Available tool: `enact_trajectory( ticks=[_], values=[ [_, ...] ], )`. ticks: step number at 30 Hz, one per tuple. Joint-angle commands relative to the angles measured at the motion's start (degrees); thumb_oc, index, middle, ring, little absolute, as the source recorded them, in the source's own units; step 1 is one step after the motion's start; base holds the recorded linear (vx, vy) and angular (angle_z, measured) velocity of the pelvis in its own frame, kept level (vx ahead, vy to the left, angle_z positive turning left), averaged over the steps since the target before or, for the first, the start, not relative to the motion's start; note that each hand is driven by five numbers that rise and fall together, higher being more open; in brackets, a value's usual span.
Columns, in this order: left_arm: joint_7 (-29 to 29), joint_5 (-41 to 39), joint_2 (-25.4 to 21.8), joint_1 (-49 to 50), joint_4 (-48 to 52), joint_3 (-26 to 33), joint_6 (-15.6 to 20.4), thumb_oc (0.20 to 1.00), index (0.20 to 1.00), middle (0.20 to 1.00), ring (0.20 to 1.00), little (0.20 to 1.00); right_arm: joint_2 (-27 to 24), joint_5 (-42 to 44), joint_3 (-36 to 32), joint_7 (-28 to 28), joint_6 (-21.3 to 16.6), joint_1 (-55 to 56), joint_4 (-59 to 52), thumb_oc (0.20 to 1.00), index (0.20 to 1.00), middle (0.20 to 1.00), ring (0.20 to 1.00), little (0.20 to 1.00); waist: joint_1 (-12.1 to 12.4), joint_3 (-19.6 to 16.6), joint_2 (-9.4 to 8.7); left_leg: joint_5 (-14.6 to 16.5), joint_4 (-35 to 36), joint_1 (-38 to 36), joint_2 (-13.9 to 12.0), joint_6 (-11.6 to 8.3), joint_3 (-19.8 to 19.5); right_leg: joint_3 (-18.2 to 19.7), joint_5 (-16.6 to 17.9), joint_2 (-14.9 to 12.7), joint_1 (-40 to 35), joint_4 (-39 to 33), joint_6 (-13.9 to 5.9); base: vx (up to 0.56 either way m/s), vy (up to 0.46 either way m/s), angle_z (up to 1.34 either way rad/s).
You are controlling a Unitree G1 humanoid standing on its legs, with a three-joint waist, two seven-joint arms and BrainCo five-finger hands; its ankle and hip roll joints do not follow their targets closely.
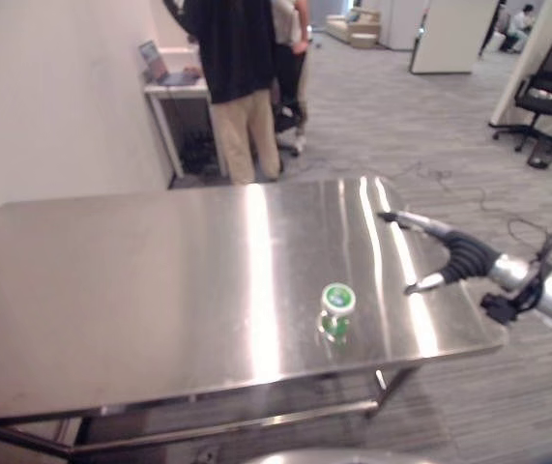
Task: Put the goods on the table back onto the shelves and tidy them up.
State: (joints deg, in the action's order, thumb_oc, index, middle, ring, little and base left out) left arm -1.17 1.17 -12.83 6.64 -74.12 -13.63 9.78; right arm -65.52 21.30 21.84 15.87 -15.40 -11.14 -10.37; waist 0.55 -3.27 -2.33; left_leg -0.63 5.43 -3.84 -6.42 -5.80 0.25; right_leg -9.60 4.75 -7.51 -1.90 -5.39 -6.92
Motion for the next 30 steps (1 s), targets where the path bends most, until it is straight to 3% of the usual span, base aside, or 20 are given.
enact_trajectory(
  ticks=[1,8,16,24,30],
  values=[
    [-0.8,0.6,1.6,-2.5,-0.9,-3.8,1.2,1.000,1.000,1.000,1.000,1.000,2.3,-3.2,3.8,-1.5,-0.3,-6.5,3.4,1.000,1.000,1.000,1.000,1.000,2.8,0.6,-1.46,2.3,-0.4,0.1,-1.0,0.02,0.8,1.2,0.8,-5.3,0.6,1.3,-3.93,0.00,0.022,0.09],
    [-1.4,-1.4,1.0,-0.1,7.2,-8.6,0.4,1.000,1.000,1.000,1.000,1.000,7.6,-9.2,9.7,-3.6,1.9,-12.4,11.3,1.000,1.000,1.000,1.000,1.000,3.9,1.5,-0.71,2.1,-0.4,0.7,-0.5,0.64,-0.2,0.4,0.7,-5.7,0.5,1.5,-3.98,-0.01,0.022,0.08],
    [-1.4,-2.6,0.4,0.5,9.6,-9.9,-0.2,1.000,1.000,1.000,1.000,1.000,12.8,-9.5,11.5,-4.9,2.5,-15.1,14.3,1.000,1.000,1.000,1.000,1.000,4.8,2.1,-0.38,2.2,-0.4,1.0,0.1,1.12,-0.8,-0.3,0.7,-6.3,0.2,1.5,-4.17,-0.01,0.020,0.04],
    [-1.8,-3.1,0.2,1.1,11.0,-9.6,-0.4,1.000,1.000,1.000,1.000,1.000,11.6,-6.7,8.3,-5.0,1.8,-12.1,9.7,1.000,1.000,1.000,1.000,1.000,5.1,2.3,-0.52,2.4,-0.4,1.1,0.3,1.27,-1.1,-0.7,0.8,-6.6,0.0,1.3,-4.31,0.00,0.006,0.05],
    [-3.7,-3.8,-0.9,3.3,18.5,-12.2,-1.1,1.000,1.000,1.000,1.000,1.000,10.5,-5.2,5.9,-4.7,1.8,-10.6,5.2,1.000,1.000,1.000,1.000,1.000,5.0,2.7,-0.27,2.4,-0.4,1.2,0.3,1.35,-1.0,-0.8,0.7,-6.6,0.0,1.1,-4.38,0.00,0.000,0.00]
  ],
)
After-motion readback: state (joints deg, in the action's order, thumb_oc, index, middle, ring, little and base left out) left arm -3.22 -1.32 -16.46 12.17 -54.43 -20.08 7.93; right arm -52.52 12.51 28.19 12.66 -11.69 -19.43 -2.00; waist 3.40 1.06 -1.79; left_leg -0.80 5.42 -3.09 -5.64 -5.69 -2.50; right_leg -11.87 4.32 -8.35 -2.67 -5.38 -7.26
